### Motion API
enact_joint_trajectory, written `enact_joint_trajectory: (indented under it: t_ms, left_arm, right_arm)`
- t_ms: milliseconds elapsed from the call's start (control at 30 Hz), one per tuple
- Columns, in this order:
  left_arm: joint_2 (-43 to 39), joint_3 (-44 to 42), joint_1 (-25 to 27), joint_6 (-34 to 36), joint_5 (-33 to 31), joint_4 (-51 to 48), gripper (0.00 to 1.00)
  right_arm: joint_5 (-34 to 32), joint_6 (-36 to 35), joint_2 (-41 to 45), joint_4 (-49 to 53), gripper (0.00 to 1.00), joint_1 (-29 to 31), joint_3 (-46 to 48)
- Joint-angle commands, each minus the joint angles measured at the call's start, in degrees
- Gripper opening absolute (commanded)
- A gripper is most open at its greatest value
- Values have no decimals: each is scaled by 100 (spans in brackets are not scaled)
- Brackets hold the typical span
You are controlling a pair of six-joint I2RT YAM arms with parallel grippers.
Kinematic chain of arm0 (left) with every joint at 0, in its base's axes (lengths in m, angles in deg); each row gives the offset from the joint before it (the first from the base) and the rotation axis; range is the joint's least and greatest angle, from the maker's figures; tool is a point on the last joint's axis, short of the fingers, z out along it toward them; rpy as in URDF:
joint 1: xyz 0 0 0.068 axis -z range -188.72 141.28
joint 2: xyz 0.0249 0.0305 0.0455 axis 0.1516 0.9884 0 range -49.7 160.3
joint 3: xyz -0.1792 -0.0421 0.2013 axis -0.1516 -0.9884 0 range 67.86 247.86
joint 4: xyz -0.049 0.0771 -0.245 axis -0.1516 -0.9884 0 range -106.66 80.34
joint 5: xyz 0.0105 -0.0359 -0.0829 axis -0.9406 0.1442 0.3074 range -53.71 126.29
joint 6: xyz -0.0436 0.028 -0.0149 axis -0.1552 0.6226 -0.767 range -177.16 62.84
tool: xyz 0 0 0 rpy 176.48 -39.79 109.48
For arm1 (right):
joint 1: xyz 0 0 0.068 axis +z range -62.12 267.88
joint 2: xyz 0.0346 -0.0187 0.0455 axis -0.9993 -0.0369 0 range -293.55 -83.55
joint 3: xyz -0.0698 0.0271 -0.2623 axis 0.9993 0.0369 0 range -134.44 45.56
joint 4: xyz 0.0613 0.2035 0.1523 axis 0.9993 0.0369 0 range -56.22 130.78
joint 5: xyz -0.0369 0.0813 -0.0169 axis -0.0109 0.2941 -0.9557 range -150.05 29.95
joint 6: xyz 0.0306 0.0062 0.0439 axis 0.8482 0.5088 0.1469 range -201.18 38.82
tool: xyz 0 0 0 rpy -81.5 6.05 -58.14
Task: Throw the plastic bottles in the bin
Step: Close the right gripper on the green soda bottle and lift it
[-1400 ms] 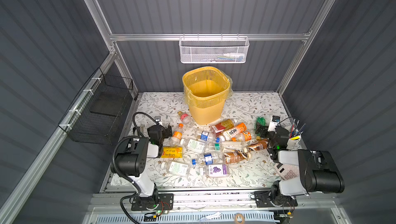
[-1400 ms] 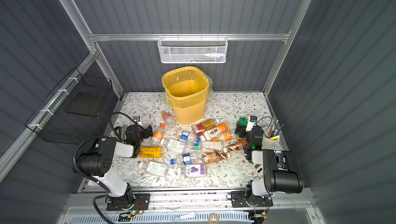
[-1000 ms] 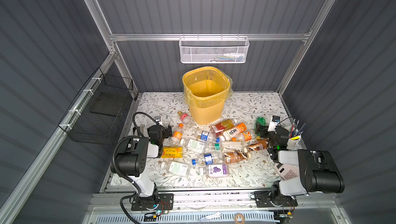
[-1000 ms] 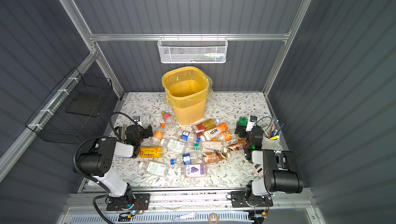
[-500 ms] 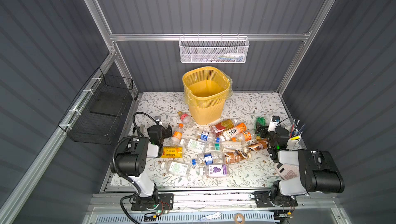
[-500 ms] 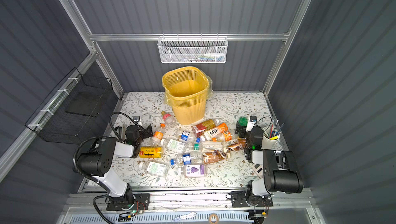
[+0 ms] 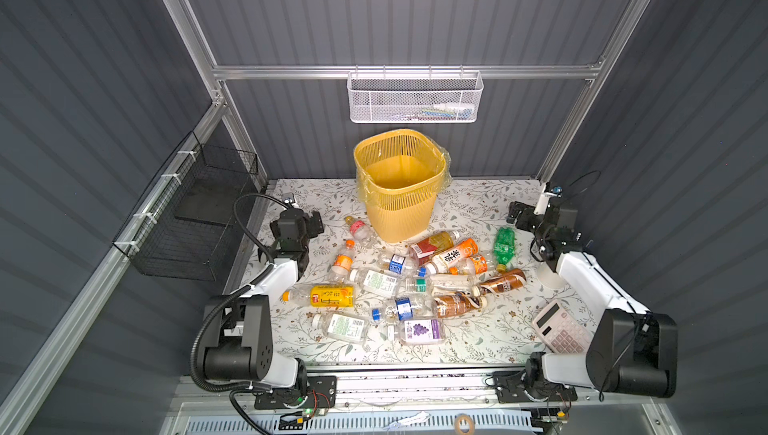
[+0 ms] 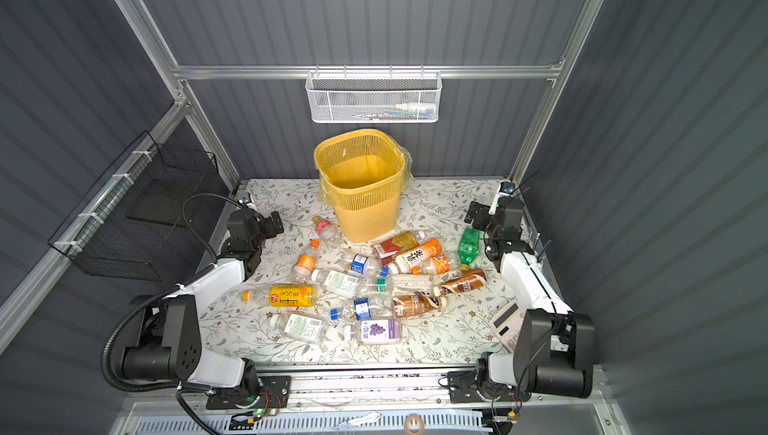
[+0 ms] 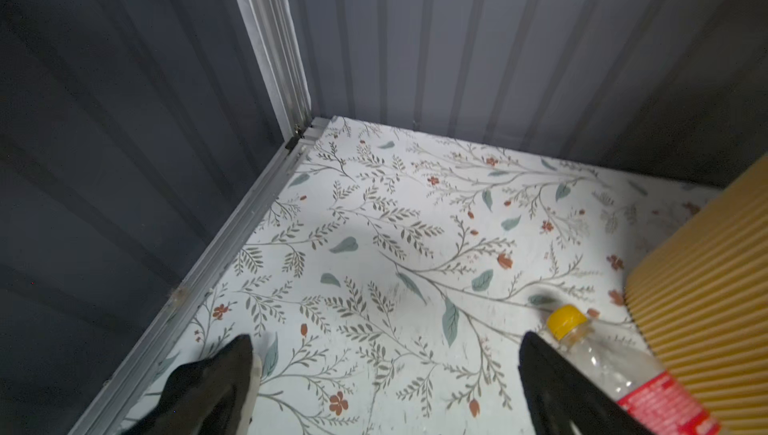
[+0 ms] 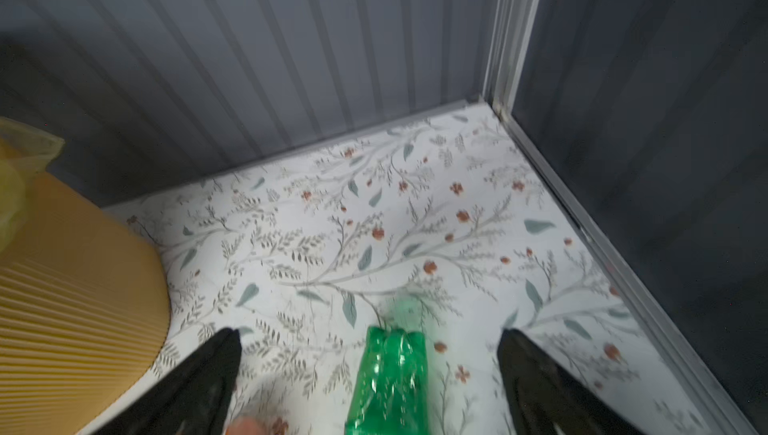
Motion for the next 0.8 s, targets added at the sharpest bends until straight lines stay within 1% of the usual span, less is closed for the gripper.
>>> enact_joint_trajectory:
  t_ms: [0,100,300,600,767]
  left_arm:
    - [-120,217,-26,-384,-166,-1041,100]
    - [-227,212,-30,-491,-49,-1035,100]
    - [-300,142,-30,-517,28,-1035,100]
    - [-341,75,-30,-541,-3,-1068,100]
    - [-349,-1,-30,-556,-20,-1066,100]
  right_arm:
    - [-385,349,-532,2569,99,-28,-634]
    - [-335,511,-898,3004,99,-19,-920]
    - [-111,587,-1434,3295,98,32,-1162]
    - [-563,525,-2186,3783,99,388,-1673]
    - [-540,585,-2487,3761,99,506,-1834]
